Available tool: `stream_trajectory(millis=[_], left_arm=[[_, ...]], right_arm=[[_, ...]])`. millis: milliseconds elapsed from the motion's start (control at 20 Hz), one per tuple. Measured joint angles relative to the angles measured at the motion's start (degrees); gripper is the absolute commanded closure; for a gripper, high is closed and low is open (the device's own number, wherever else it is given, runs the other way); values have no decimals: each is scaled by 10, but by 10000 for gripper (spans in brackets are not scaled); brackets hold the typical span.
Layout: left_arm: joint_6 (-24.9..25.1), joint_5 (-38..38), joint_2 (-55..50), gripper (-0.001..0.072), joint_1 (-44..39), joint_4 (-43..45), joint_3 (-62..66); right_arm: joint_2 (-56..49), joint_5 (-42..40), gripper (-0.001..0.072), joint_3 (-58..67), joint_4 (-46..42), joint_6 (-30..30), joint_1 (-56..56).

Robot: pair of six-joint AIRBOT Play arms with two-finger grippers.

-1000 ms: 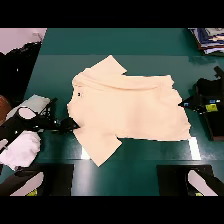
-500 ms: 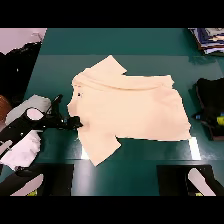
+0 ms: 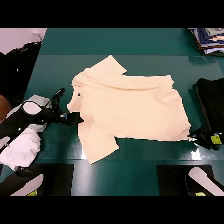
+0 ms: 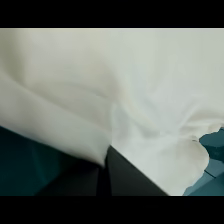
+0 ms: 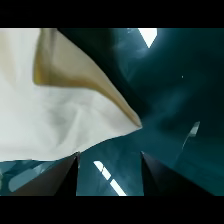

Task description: Fold the shirts.

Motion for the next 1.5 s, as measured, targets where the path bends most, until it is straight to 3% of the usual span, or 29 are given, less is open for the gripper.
stream_trajectory(millis=[200, 350, 450, 700, 900, 1150, 1500], left_arm=[[6, -1, 0, 682, 0, 0, 2], [8, -2, 0, 682, 0, 0, 2], [8, -2, 0, 682, 0, 0, 2], [7, -22, 21, 683, 2, 7, 15], [-20, -62, 57, 683, 11, 30, 111], [-49, -111, 80, 683, 15, 71, 376], [-85, -117, 89, 683, 16, 166, 816]], right_arm=[[-29, -27, 291, -6, 27, 0, 3], [-47, -43, 493, -7, 37, 0, 28], [-53, -56, 693, -7, 37, 0, 48], [-6, -82, 694, 11, 31, 0, 94], [70, -73, 694, 120, 36, 11, 147], [112, -81, 694, 370, 37, 26, 216], [97, -64, 694, 749, 32, 31, 242]])
